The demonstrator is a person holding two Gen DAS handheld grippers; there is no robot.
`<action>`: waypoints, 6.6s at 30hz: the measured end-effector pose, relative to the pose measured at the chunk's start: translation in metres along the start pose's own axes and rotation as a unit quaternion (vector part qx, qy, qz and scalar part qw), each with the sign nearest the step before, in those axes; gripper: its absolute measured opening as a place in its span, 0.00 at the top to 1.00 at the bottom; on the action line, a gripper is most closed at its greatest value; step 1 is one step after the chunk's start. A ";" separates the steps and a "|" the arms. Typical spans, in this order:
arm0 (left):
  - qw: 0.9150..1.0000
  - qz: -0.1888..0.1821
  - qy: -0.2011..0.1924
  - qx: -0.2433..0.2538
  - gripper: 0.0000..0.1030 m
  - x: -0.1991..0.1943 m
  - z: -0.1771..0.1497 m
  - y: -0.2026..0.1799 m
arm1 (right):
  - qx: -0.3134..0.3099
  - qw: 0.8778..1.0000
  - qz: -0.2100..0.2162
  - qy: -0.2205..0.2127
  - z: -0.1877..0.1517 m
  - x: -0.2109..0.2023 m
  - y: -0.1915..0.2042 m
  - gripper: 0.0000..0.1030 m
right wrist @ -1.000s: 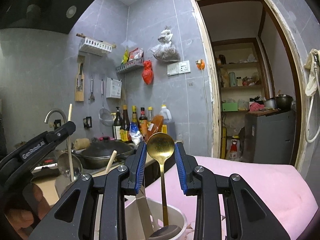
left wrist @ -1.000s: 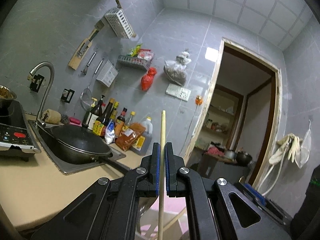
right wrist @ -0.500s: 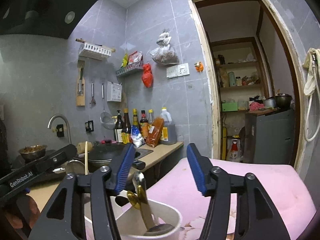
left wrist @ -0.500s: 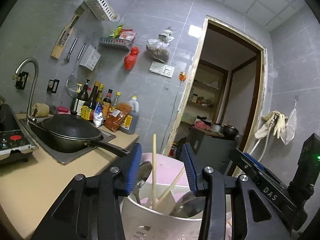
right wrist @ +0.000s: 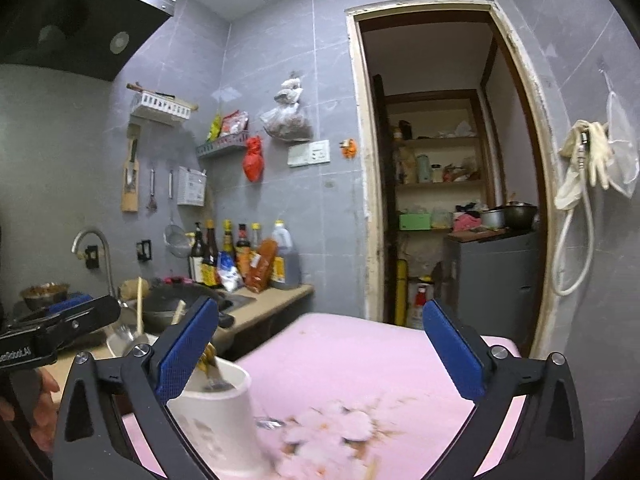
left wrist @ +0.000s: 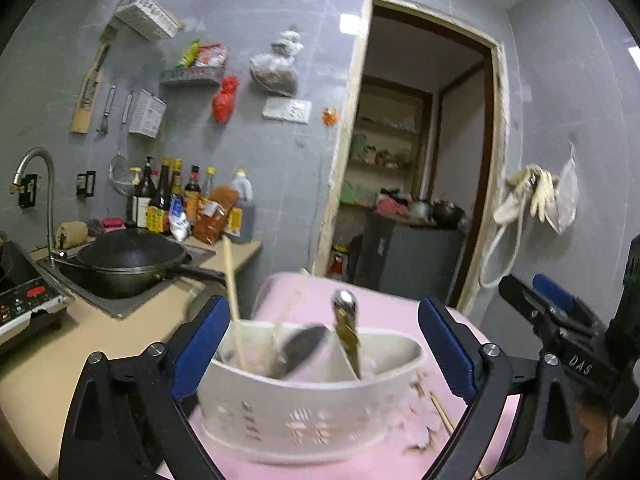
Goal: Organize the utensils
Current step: 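Drop the chopstick and gold spoon into the basket by opening both grippers, then move both grippers back over the last two wooden chopsticks on the cloth, then grasp a wooden chopstick with the right gripper while the left gripper grasps the other chopstick, then lift both chopsticks and carry them up over the white basket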
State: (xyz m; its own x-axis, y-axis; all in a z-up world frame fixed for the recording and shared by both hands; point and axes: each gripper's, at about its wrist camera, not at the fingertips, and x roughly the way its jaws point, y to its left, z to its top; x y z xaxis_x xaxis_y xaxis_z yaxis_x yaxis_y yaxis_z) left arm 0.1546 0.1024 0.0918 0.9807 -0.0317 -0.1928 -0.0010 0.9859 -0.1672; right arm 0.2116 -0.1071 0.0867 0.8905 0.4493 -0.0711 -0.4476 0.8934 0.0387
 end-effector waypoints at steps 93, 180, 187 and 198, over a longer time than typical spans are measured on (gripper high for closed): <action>0.909 -0.123 0.396 0.024 0.98 0.064 -0.106 -0.078 | -0.021 0.922 -0.001 0.386 -0.126 -0.066 -0.062 0.95; 0.989 -0.072 -0.070 -0.112 0.98 0.019 0.045 0.026 | 0.070 0.985 0.134 -0.081 0.039 0.013 0.028 0.97; 0.979 -0.035 -0.121 -0.160 0.98 0.022 0.066 0.077 | 0.114 0.974 0.147 -0.131 0.049 0.043 0.042 0.97; 0.965 0.022 -0.197 -0.172 0.98 0.017 0.054 0.105 | 0.128 0.976 0.088 -0.153 0.029 0.065 0.048 0.97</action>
State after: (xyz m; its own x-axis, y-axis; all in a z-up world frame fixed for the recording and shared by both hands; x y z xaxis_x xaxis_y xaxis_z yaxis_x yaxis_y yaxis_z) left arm 0.1822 0.2138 0.1233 0.9763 0.1411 0.1642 -0.0432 0.8704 -0.4905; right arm 0.2503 -0.0350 0.1132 0.8012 0.5394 0.2593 -0.5965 0.7546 0.2735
